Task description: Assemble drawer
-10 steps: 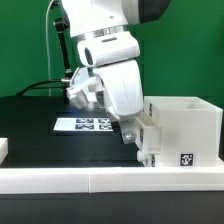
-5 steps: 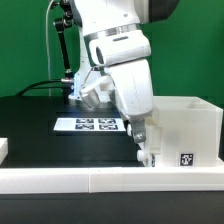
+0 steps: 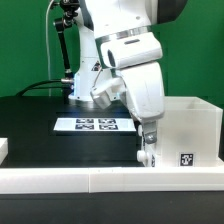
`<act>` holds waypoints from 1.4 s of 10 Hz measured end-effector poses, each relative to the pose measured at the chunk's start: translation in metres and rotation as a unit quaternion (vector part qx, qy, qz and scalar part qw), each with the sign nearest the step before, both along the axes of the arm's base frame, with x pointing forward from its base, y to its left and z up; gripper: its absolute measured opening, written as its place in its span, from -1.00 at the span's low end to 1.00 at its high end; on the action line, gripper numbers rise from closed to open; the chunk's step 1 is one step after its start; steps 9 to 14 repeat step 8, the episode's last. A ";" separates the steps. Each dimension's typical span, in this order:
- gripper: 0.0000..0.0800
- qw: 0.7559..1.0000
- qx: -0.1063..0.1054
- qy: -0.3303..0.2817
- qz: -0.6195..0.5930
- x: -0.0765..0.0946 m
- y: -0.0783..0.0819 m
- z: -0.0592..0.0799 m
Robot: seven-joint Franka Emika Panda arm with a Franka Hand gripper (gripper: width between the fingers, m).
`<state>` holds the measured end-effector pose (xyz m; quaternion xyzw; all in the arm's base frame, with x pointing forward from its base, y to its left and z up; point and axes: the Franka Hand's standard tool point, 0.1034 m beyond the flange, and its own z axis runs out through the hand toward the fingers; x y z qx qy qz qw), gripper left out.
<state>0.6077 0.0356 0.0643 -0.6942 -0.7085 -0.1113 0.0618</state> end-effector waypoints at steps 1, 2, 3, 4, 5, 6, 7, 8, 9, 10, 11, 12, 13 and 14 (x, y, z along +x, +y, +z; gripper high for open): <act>0.62 1.000 -0.001 -0.001 -0.004 0.000 0.000 0.000; 0.62 1.000 -0.002 -0.002 -0.002 0.001 0.000 -0.001; 0.62 1.000 -0.002 -0.002 0.000 0.000 -0.002 -0.003; 0.62 1.000 -0.002 0.003 0.002 0.000 -0.010 -0.006; 0.62 1.000 -0.005 0.007 0.004 0.001 -0.025 -0.006; 0.62 1.000 -0.006 0.009 0.001 0.001 -0.033 -0.006; 0.62 1.000 -0.007 0.008 -0.003 0.002 -0.040 -0.003; 0.62 1.000 -0.006 0.008 -0.004 0.002 -0.039 -0.004; 0.62 1.000 -0.006 0.008 -0.004 0.002 -0.039 -0.004; 0.62 1.000 -0.006 0.008 -0.004 0.002 -0.039 -0.004; 0.62 1.000 -0.006 0.008 -0.004 0.002 -0.039 -0.004; 0.62 1.000 -0.006 0.008 -0.004 0.002 -0.039 -0.004; 0.62 1.000 -0.006 0.008 -0.004 0.002 -0.039 -0.004; 0.62 1.000 -0.006 0.008 -0.004 0.002 -0.039 -0.004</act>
Offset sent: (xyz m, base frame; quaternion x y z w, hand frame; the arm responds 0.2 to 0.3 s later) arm 0.0087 -0.0222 -0.0096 0.0226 0.0002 -0.0244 0.9994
